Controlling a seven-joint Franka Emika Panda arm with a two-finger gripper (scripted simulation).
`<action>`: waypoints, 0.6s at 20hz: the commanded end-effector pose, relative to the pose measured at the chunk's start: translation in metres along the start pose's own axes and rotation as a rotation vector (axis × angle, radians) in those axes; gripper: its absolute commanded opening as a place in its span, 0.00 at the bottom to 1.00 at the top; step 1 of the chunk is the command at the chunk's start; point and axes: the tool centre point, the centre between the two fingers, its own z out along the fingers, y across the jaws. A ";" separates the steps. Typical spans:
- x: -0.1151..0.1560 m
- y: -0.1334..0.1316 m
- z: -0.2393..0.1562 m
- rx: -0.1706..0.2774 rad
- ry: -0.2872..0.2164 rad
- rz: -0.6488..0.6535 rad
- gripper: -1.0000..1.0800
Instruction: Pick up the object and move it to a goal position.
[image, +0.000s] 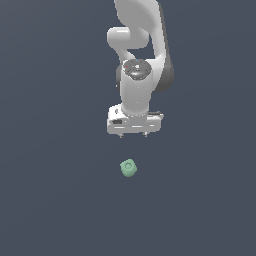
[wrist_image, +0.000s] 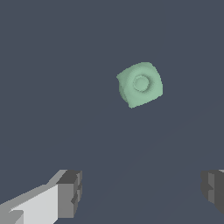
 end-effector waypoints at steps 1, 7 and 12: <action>0.000 0.000 0.000 0.000 0.000 0.000 0.96; 0.001 0.002 -0.005 -0.016 -0.005 0.004 0.96; 0.000 0.003 -0.007 -0.021 -0.007 0.010 0.96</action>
